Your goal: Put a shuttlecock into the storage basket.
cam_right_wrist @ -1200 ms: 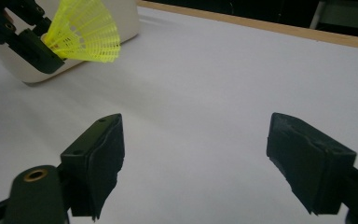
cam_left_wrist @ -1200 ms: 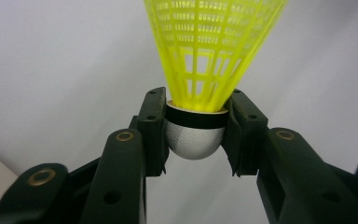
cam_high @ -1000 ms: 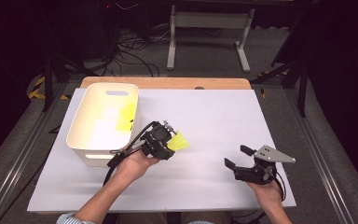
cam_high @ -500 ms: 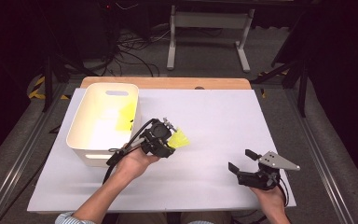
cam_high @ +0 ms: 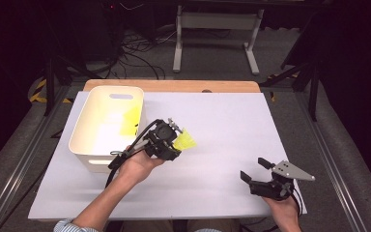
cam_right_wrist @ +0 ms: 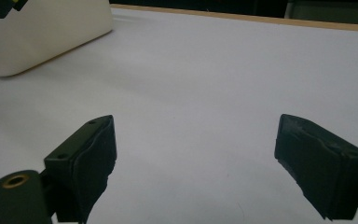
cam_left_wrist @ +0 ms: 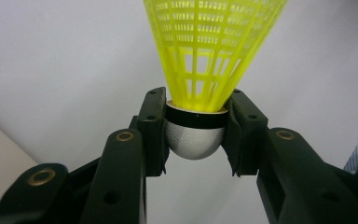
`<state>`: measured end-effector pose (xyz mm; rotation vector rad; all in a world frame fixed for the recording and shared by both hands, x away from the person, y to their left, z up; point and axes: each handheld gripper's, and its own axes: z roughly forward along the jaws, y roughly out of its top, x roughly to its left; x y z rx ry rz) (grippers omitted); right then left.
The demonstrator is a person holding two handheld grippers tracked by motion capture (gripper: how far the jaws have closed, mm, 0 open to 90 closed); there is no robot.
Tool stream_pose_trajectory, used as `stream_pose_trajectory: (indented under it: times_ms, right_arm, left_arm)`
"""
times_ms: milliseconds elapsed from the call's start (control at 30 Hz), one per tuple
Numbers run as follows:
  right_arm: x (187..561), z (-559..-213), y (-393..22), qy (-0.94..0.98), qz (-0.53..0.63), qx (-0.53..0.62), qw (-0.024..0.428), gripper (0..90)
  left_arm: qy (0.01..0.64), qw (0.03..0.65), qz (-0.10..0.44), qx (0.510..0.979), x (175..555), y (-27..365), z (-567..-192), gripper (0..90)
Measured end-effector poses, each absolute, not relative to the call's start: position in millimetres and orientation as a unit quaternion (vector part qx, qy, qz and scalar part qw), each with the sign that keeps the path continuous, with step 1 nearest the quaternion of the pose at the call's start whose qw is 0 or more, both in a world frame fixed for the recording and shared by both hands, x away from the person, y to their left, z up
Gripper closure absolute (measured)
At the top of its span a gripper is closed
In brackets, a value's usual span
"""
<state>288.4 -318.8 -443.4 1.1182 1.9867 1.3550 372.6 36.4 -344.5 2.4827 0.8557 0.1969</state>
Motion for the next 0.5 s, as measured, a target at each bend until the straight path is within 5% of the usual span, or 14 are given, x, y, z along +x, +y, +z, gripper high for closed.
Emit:
stream_pose_trajectory:
  times_ms: [500]
  right_arm:
    - [280.8,-449.6,-318.8,0.732,0.49,0.407,0.243,14.0]
  left_arm:
    - [0.318,0.256,0.065,0.911,380.1,36.7,-325.3,64.2]
